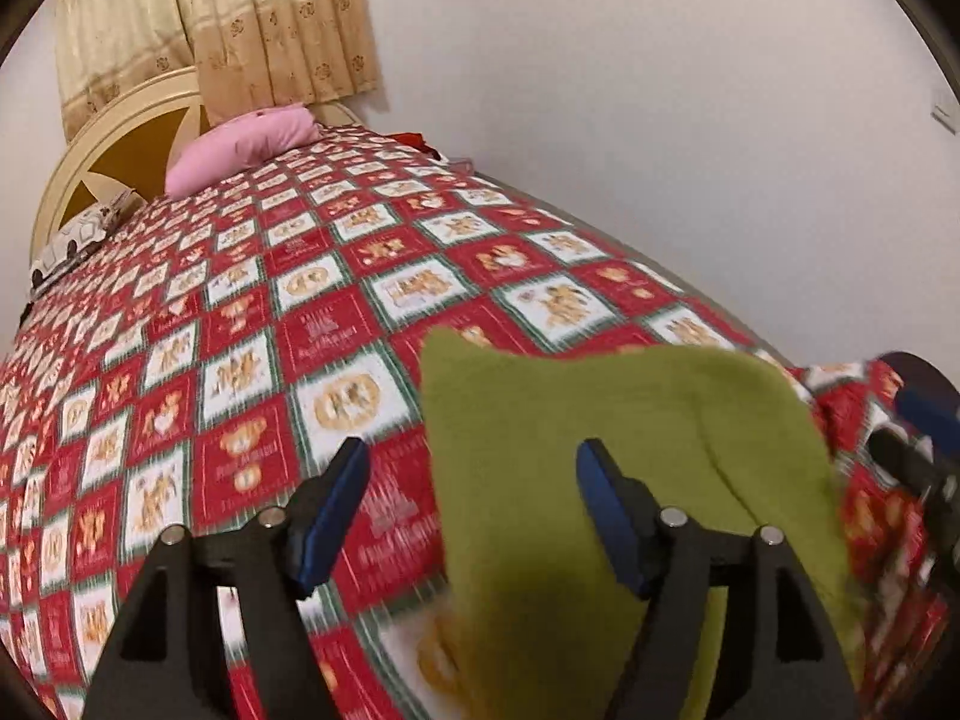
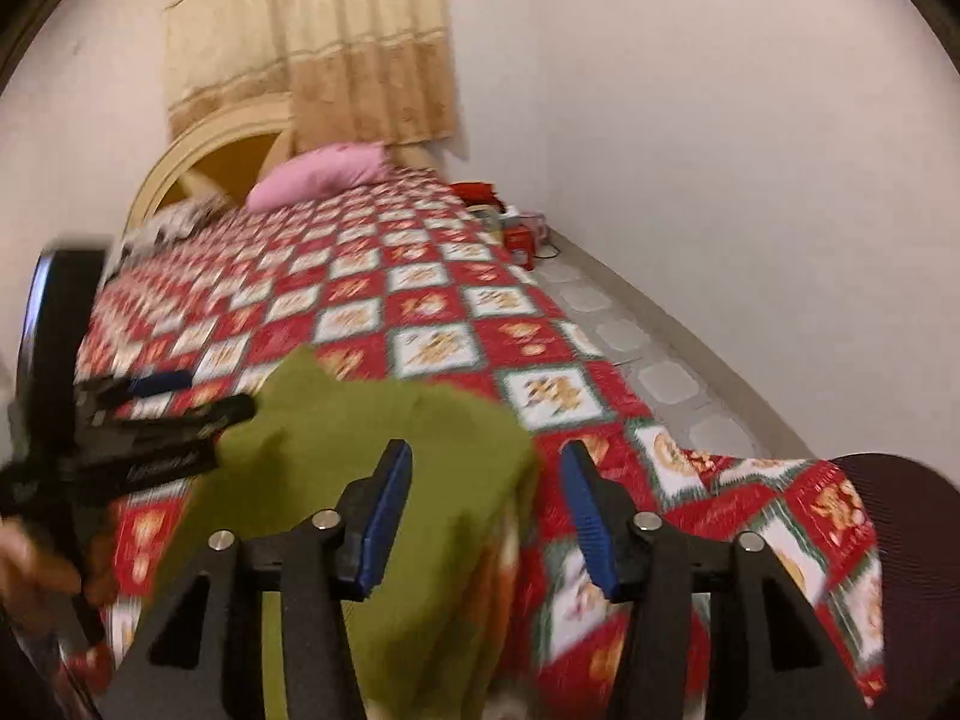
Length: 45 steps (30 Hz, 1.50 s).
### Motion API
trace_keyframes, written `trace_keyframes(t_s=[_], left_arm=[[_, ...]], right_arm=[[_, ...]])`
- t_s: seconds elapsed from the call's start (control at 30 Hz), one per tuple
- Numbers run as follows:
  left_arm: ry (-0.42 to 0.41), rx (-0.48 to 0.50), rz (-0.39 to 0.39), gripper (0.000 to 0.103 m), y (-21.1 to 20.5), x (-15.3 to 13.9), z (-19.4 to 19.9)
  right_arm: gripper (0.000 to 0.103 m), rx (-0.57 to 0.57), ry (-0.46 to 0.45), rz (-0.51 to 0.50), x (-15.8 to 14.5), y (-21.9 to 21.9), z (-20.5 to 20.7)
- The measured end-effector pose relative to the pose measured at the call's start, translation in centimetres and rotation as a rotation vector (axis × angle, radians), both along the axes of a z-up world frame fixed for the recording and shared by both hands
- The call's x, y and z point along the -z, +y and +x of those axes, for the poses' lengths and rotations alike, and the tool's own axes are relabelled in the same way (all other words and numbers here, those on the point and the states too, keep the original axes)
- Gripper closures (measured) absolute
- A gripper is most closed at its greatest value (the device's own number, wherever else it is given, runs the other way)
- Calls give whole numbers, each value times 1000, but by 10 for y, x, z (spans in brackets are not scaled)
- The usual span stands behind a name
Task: Fold small clothes
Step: 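Lower the folded sweater onto the quilt and open both grippers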
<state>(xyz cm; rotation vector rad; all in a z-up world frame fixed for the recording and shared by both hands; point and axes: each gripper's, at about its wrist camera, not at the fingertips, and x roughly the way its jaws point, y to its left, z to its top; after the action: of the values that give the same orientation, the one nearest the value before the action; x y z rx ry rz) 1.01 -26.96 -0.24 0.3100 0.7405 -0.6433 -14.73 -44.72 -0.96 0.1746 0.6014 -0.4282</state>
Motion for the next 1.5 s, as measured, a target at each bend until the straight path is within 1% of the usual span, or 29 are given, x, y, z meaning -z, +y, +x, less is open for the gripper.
trace_keyframes(t_s=[0.03, 0.07, 0.1, 0.17, 0.2, 0.23, 0.3, 0.33, 0.4, 0.43, 0.5, 0.7, 0.77, 0.83, 0.97, 1.03, 1.17, 1.23, 1.27, 1.3, 1.37, 1.43, 1.5], left_arm=[[12, 7, -6, 29, 4, 0, -9], [17, 17, -8, 29, 7, 1, -16], [18, 26, -7, 29, 10, 3, -25], [6, 27, 9, 29, 11, 8, -40], [1, 35, 22, 29, 12, 13, -48], [-1, 36, 35, 26, 13, 17, -54], [0, 33, 64, 25, 13, 28, -61], [-2, 32, 77, 25, 13, 34, -65], [-23, 22, 91, 21, 15, 46, -70], [-30, 16, 92, 18, 16, 47, -72], [-42, 5, 81, 18, 20, 48, -76], [-57, 12, 91, 18, 34, 48, -94], [-29, 19, 77, 19, 42, 48, -100], [-4, 28, 58, 20, 51, 47, -106], [9, 42, 48, 20, 63, 44, -120], [26, 54, 43, 20, 68, 44, -127], [62, 78, 62, 20, 77, 48, -143], [68, 84, 72, 20, 82, 50, -150], [74, 87, 77, 20, 84, 51, -152], [84, 92, 81, 20, 86, 52, -155], [88, 91, 92, 18, 90, 51, -159], [74, 79, 107, 14, 94, 49, -165], [50, 76, 104, 13, 97, 44, -170]], right_arm=[[62, -23, 17, -17, 1, 16, -8], [69, -42, 27, -14, 4, 25, -15], [72, -52, 33, -7, 6, 32, -16], [74, -69, 59, 6, 17, 45, -24], [74, -70, 79, -5, 24, 53, -26], [74, -69, 106, -21, 32, 58, -27], [74, -55, 143, -19, 47, 61, -30], [74, -44, 157, 1, 54, 60, -31], [74, -27, 182, 62, 71, 54, -33], [74, -14, 170, 88, 77, 51, -36], [74, -1, 148, 96, 79, 52, -42], [74, 41, 164, 82, 85, 64, -53], [74, 47, 163, 74, 80, 70, -61], [74, 43, 141, 74, 71, 77, -73], [74, 66, 135, 30, 57, 90, -96], [73, 77, 141, 24, 53, 96, -106], [71, 71, 198, 17, 52, 109, -121], [61, 64, 220, 1, 53, 117, -125], [50, 64, 232, -10, 52, 121, -128], [44, 66, 234, -19, 50, 123, -131], [44, 60, 230, -28, 46, 128, -134], [44, 47, 230, -32, 41, 134, -135], [44, 47, 224, -41, 35, 139, -136]])
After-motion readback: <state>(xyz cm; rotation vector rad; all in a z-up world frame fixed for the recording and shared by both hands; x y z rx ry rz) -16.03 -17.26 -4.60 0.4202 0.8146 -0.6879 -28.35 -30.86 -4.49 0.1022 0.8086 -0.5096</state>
